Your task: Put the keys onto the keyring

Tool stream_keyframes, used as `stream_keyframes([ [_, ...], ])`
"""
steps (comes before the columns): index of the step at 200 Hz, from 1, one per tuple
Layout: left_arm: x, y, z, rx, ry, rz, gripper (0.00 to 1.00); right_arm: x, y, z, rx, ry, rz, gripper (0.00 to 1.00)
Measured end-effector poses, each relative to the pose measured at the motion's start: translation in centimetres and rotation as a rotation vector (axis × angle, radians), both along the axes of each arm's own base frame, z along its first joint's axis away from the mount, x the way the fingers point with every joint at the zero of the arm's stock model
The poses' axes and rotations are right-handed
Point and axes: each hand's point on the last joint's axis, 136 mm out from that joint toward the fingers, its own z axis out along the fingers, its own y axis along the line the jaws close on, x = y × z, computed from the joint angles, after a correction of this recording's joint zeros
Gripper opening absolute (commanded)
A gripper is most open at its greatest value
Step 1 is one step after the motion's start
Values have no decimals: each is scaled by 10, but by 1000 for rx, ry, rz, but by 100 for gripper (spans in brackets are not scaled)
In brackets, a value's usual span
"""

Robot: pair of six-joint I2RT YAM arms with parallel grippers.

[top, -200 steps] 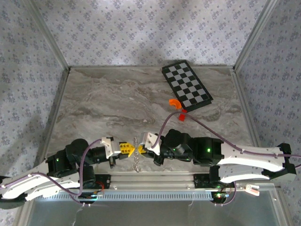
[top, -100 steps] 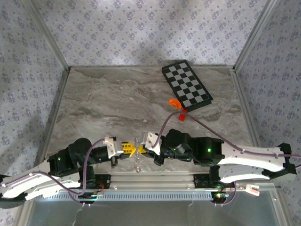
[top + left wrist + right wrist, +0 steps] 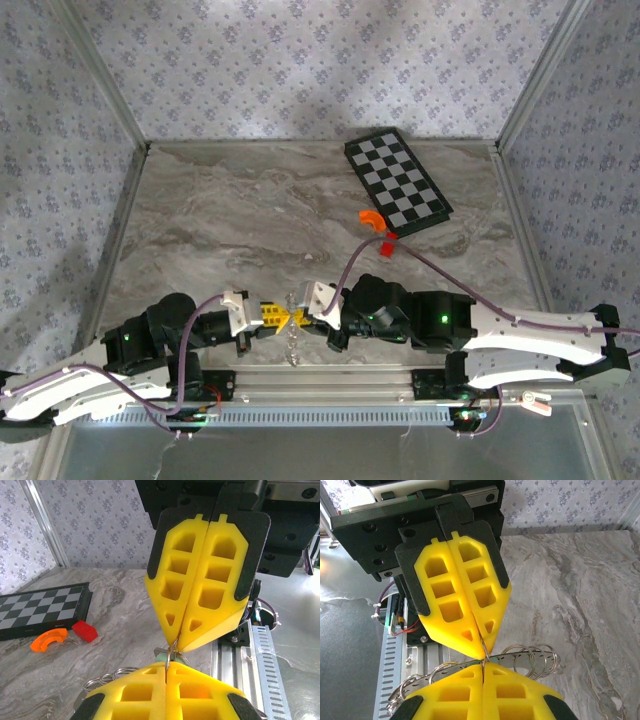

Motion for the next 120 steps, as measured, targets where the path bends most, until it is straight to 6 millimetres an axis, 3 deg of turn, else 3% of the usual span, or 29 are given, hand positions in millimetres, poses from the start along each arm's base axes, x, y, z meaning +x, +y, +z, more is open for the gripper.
stream_keyframes([
  [120, 8, 1, -6, 13, 71, 56, 0, 8, 2, -7, -30, -39, -29, 0],
])
